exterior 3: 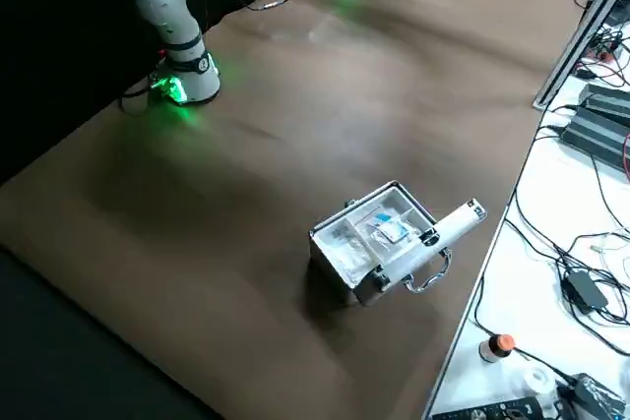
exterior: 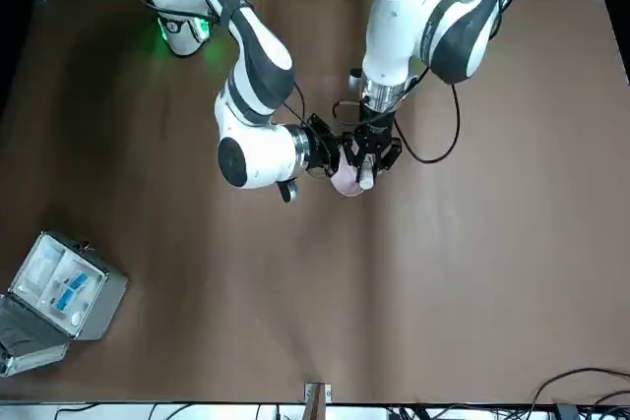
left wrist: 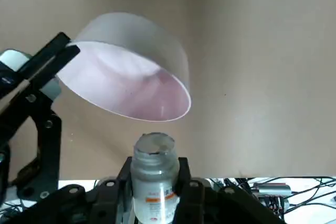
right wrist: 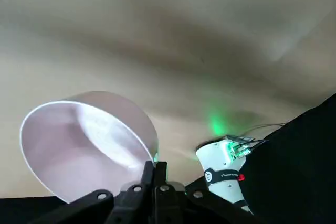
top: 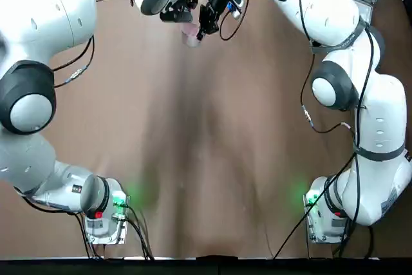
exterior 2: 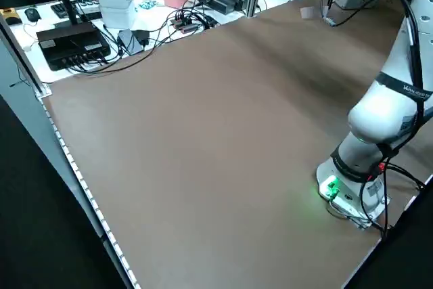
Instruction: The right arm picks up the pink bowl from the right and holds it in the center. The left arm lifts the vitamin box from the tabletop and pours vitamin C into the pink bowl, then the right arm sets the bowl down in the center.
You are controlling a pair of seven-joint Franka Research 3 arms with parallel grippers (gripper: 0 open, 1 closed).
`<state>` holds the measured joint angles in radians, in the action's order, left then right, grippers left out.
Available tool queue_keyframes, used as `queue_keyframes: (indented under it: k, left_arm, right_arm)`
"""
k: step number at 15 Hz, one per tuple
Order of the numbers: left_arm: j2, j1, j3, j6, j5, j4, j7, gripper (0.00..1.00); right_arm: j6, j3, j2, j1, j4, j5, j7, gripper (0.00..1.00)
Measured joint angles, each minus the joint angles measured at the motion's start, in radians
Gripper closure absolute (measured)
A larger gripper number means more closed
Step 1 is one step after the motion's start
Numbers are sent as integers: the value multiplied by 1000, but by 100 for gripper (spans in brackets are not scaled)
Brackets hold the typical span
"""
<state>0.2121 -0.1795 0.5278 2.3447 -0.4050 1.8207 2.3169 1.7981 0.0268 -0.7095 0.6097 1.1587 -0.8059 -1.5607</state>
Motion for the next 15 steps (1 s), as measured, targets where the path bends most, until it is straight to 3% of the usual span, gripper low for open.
queue_keyframes:
  k: [15]
  left_arm:
    - [0,0,12,170,-123,54,1,64]
  right_arm:
    - [0,2,0,2,-1,-15,20,97]
